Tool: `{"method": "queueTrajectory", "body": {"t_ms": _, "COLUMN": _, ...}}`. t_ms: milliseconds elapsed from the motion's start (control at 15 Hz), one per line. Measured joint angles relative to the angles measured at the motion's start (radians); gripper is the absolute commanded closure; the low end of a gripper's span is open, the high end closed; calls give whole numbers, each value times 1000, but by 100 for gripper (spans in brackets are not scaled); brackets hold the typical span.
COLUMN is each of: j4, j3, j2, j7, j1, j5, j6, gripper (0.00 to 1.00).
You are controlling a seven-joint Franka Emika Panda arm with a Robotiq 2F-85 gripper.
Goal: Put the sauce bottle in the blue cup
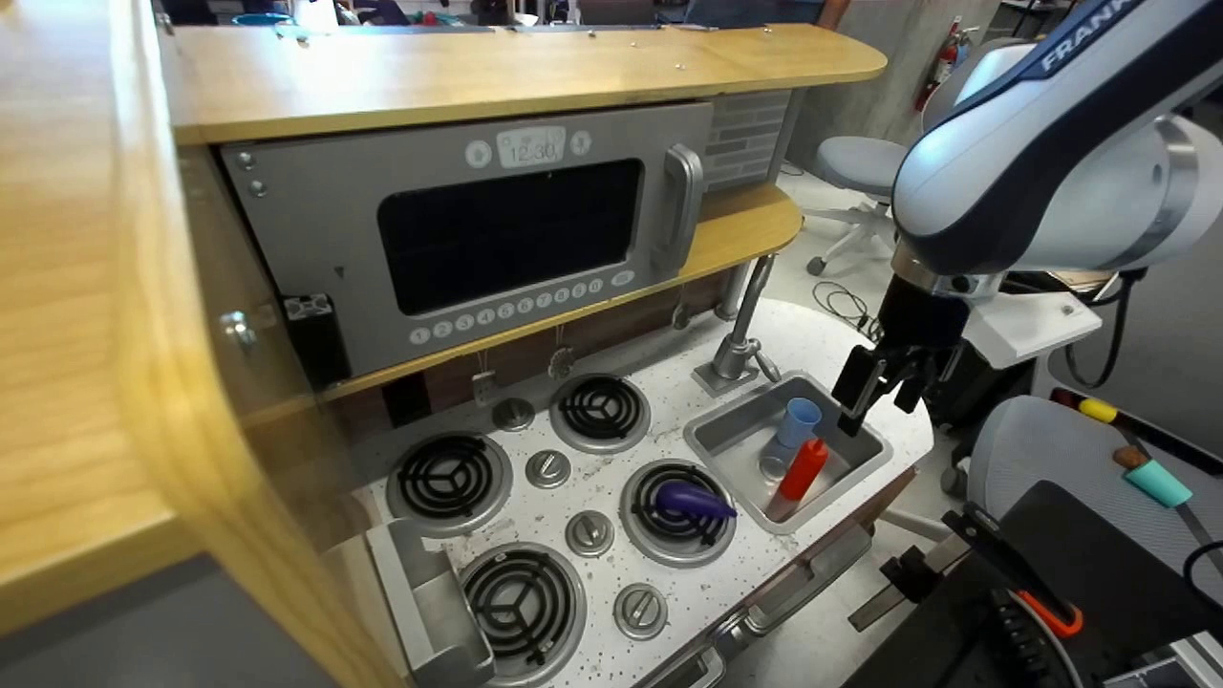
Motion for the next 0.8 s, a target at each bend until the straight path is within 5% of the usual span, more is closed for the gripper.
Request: {"method": "queueTrajectory", "body": {"t_ms": 800, "j4": 205, "j3": 44, "j2": 266, "j7": 52, "j1": -28, "j5": -14, "j6": 130, "gripper": 0}}
